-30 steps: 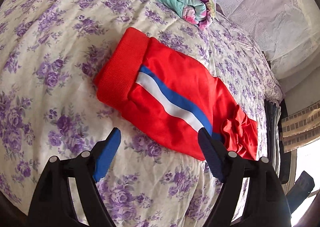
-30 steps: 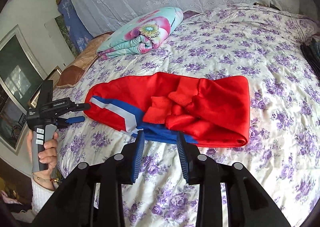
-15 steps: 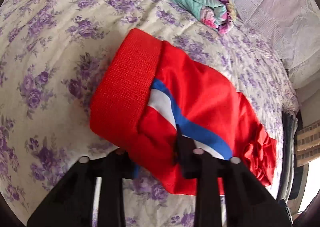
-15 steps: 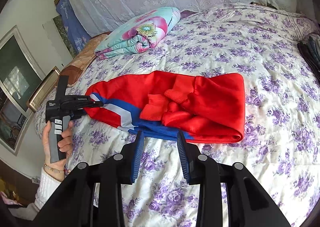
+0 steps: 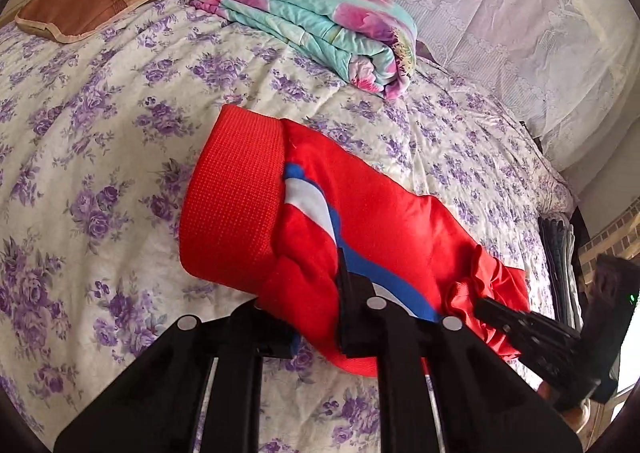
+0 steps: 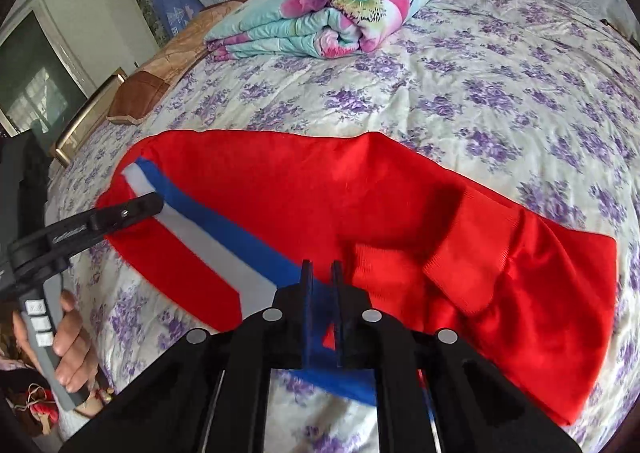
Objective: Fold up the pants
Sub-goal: 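Grasp the pants edge with left gripper and fold it over the cuffs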
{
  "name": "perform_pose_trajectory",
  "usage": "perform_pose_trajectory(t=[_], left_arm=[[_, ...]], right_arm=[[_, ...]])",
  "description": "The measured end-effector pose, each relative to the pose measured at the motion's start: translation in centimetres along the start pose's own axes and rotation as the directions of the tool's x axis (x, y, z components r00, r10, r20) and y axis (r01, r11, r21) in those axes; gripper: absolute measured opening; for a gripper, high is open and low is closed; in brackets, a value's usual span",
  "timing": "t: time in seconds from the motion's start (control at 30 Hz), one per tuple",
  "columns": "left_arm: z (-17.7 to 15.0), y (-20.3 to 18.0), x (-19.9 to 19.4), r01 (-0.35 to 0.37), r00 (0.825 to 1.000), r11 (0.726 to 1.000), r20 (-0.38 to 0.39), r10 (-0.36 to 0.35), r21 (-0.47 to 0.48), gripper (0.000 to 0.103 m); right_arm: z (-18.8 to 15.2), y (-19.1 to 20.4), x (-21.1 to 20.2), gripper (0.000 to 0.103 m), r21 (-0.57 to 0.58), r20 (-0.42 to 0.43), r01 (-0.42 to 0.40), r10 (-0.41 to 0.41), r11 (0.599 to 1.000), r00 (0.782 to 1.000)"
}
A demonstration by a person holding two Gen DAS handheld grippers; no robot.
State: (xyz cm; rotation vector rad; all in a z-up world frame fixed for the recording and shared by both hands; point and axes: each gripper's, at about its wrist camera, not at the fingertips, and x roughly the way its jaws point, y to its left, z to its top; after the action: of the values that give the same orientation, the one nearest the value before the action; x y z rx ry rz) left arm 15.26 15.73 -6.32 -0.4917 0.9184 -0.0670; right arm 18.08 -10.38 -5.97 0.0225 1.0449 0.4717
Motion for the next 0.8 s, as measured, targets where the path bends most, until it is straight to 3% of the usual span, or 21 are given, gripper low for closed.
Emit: perform_pose_trajectory(t=[0.13, 0.27, 0.43, 0.6, 0.7, 0.8], left_arm=[[-0.2, 0.4, 0.5, 0.006, 1.000, 1.000, -0.013, -0.006, -0.009, 0.012], [-0.2, 0.4, 0.9, 0.008, 1.000, 1.000, -0.021, -0.008, -0.006, 0.012], [0.0, -0.1, 0.7, -0.005, 1.000, 1.000, -0.011, 0.005, 0.009, 0.012], [0.0, -1.4, 0.0, -0.023, 1.000, 0.999, 0.008, 0.022, 0.036, 0.012], [-0.1, -2.8, -0.3, -0.063, 0.998, 0.995, 0.025, 0.061, 0.072, 0.011], [0.0, -4.6, -1.2, -0.098, 0.995, 0.987, 0.048, 0.092, 0.128, 0.011]], right_arm=[[2.1, -0.3, 4.3, 0.008, 0.047, -0.080, -0.017, 0.021, 0.999, 0.997], [2.0, -0.2, 6.9, 0.005, 0.065, -0.132, -0.015, 0.023, 0.998, 0.991], [1.5, 0.5, 6.1, 0.007, 0.037, -0.150, -0.011, 0.017, 0.999, 0.989], [-1.8, 2.9, 4.3, 0.007, -0.025, -0.174, -0.056, 0.051, 0.998, 0.984], [-3.0, 3.1, 2.6, 0.007, -0.019, -0.150, -0.073, 0.070, 0.997, 0.986], [-2.9, 0.8, -3.0, 0.007, 0.026, 0.004, -0.077, 0.077, 0.997, 0.997]])
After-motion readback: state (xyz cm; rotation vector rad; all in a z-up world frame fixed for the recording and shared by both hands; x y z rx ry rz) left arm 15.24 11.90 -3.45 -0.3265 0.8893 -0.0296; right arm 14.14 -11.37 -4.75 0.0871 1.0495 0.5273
